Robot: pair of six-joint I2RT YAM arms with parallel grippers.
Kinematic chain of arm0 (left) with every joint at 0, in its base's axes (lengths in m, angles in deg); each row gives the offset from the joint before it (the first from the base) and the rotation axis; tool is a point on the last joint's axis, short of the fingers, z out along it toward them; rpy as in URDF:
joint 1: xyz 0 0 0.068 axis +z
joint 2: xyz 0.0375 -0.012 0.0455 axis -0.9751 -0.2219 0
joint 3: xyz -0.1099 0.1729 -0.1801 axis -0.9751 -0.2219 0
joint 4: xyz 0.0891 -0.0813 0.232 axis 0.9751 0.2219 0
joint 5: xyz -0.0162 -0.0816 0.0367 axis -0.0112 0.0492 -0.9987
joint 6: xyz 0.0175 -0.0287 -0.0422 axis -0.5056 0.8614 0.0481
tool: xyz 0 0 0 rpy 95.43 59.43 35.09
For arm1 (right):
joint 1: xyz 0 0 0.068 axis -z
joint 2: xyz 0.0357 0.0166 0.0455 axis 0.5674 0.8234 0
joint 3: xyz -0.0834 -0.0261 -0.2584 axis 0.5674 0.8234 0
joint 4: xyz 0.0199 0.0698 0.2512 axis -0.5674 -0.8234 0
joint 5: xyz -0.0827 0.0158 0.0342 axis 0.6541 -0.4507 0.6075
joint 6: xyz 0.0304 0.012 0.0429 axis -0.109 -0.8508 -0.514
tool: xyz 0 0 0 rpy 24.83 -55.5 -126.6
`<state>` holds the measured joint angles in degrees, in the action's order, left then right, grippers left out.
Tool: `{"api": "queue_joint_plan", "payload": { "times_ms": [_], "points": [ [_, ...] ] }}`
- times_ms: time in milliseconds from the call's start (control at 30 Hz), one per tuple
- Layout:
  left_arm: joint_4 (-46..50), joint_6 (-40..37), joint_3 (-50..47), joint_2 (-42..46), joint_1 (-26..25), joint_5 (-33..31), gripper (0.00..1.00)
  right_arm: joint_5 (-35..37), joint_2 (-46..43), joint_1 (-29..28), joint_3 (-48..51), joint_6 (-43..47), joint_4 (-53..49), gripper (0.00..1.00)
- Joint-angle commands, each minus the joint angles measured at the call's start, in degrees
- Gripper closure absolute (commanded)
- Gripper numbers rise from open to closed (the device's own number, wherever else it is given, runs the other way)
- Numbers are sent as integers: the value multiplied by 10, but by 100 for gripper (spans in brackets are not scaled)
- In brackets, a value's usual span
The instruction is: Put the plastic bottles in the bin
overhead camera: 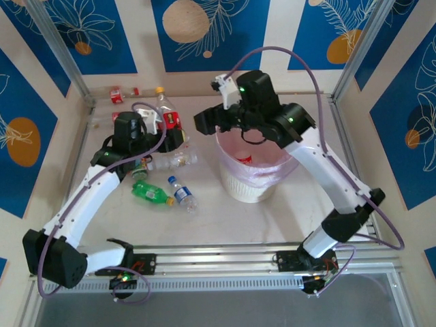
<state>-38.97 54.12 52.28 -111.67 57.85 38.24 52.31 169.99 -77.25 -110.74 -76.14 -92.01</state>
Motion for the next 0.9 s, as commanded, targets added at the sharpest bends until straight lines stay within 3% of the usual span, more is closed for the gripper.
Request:
{"api": "queue_joint_plan", "payload": {
  "times_ms": [0,267,400,633,867],
  "points": [
    [-95,-44,-27,17,-6,77,100,-15,41,-15,-54,-3,-27,19],
    [-131,-75,-59,30,-7,170,100,-74,136,-26,-160,-32,-46,14],
    [-150,-89,-78,48,-8,174,100,-54,174,-9,-216,-61,-82,14],
    [-160,-95,-80,55,-8,158,100,-62,191,1,-217,-73,-99,12],
    [-195,-82,-85,41,-8,182,100,-102,205,4,-203,-81,-64,11]
  ]
}}
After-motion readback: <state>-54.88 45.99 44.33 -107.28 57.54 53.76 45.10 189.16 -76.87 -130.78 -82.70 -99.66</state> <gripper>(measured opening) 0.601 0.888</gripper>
